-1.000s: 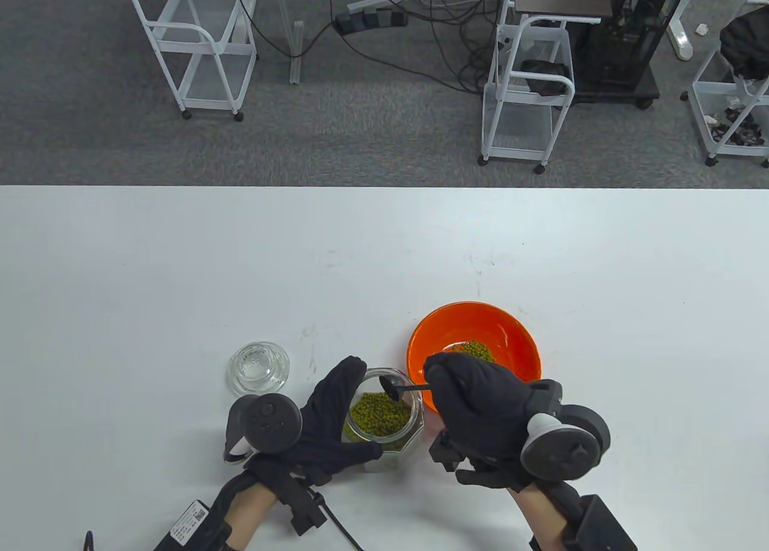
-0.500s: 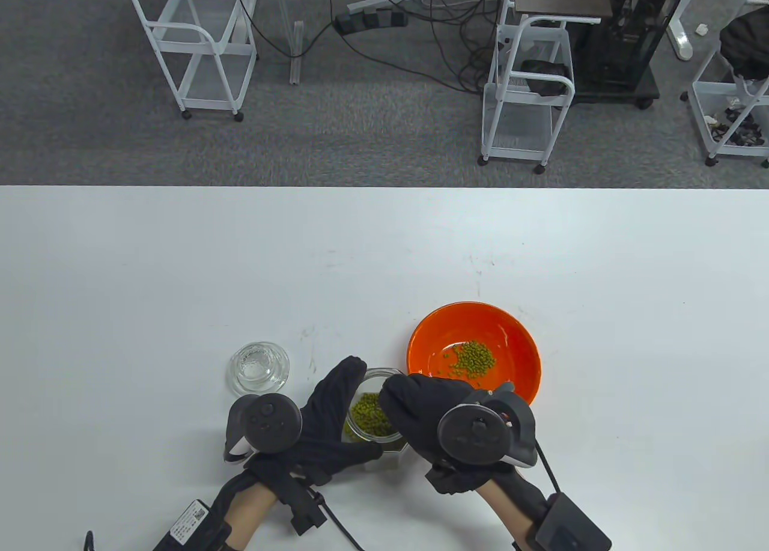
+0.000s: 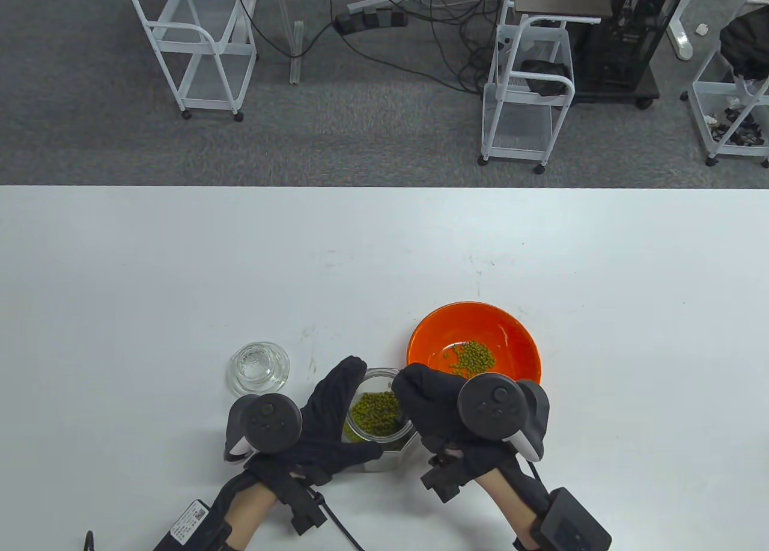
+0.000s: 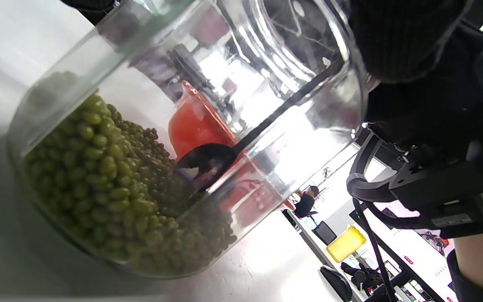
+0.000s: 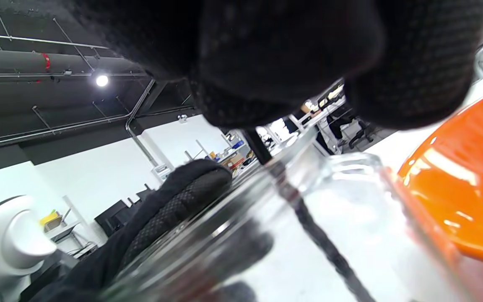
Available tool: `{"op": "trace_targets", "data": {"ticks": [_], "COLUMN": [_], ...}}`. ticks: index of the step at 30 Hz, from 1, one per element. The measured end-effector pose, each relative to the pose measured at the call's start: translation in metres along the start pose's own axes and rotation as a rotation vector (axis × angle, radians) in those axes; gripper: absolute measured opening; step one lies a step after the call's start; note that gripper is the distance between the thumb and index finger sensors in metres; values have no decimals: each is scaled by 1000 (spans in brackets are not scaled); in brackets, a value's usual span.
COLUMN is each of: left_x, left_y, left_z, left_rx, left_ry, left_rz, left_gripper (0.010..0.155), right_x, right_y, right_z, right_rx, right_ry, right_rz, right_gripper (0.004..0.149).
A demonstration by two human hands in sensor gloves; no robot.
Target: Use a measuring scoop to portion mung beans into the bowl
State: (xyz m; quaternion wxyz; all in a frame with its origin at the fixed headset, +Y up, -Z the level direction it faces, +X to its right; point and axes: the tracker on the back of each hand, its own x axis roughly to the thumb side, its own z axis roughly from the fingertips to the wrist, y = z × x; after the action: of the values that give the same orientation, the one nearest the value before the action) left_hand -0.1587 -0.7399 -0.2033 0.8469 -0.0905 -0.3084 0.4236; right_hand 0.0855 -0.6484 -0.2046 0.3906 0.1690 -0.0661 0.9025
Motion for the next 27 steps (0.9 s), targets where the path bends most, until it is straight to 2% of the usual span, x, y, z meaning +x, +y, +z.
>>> {"op": "trace_targets", "data": {"ticks": [14, 17, 27], "left_x": [0, 0, 0], "left_y": [0, 0, 0], "left_z": [0, 0, 0], "left_rx": [0, 0, 0], "left_ry": [-3, -3, -3], "left_rz": [1, 1, 1], "left_gripper": [114, 114, 114], "right_x": [-5, -5, -3], "right_y": [-1, 3, 14], "right_z": [0, 1, 7], "right_rx": [11, 45, 18], "right_ry": [46, 58, 133], "right_rz": [-51, -68, -135], "right_gripper": [41, 41, 41]}}
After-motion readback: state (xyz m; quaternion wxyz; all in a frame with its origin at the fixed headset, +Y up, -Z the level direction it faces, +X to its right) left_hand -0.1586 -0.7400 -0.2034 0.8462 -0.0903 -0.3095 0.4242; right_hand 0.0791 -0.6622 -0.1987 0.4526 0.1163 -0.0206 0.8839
